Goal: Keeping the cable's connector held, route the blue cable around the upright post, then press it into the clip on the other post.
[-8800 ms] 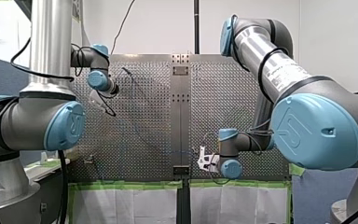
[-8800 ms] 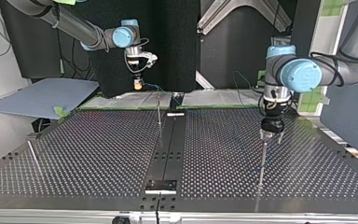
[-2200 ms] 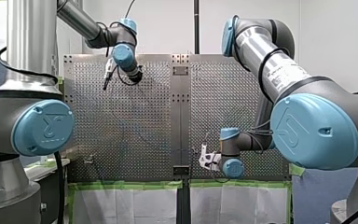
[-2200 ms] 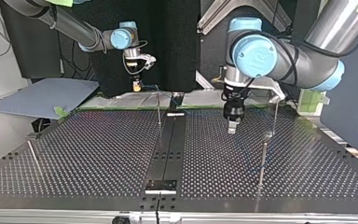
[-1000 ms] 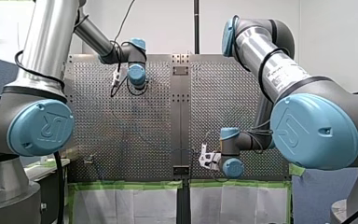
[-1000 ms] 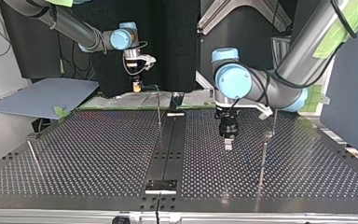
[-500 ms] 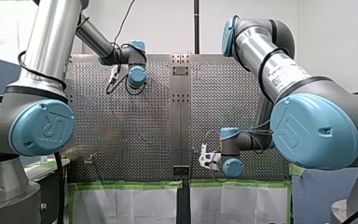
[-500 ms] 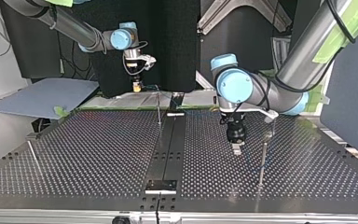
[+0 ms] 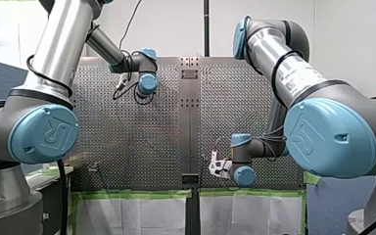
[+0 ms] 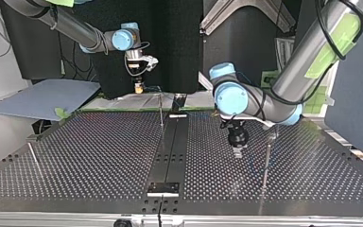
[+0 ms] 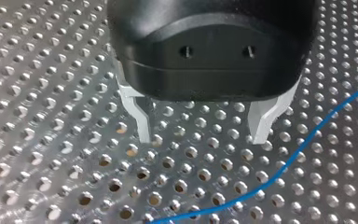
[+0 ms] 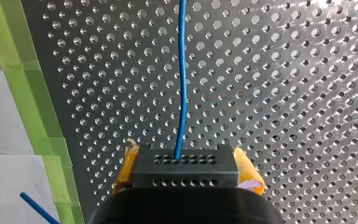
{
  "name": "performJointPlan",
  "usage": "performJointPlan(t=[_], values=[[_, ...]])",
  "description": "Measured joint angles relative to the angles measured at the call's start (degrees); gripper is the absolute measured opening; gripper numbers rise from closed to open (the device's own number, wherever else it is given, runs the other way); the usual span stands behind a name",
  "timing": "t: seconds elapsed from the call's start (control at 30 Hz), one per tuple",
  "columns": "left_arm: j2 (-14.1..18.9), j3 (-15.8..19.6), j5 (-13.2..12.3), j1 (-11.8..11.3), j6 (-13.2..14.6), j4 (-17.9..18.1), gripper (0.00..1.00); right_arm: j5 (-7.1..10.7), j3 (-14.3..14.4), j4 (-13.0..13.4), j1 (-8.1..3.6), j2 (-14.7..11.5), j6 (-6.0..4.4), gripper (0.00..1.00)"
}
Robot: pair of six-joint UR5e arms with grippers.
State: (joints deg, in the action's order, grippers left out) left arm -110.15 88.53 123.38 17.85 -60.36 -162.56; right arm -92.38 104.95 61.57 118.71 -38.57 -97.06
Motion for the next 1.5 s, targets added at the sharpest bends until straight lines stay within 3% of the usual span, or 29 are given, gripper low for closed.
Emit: performJointPlan(t=[0.2, 0.53, 1.0, 1.5], values=[[-1.08, -0.20, 0.38, -0.76, 0.63, 0.46, 1.00, 0.00, -0.03, -0.05, 0.05, 0.00, 0.00, 0.00], [-5.81, -0.28, 1.36, -1.00, 1.01, 0.55, 1.00, 0.00, -0.04, -0.18, 0.08, 0.01, 0.01, 0.00], [-6.73, -0.28, 2.07, -1.48, 2.80, 0.69, 1.00, -0.05, -0.02, -0.29, 0.05, -0.01, 0.01, 0.00], [-12.42, -0.29, 3.89, -0.95, 5.02, 1.65, 1.00, -0.05, -0.03, -0.21, -0.01, -0.01, 0.01, 0.00]])
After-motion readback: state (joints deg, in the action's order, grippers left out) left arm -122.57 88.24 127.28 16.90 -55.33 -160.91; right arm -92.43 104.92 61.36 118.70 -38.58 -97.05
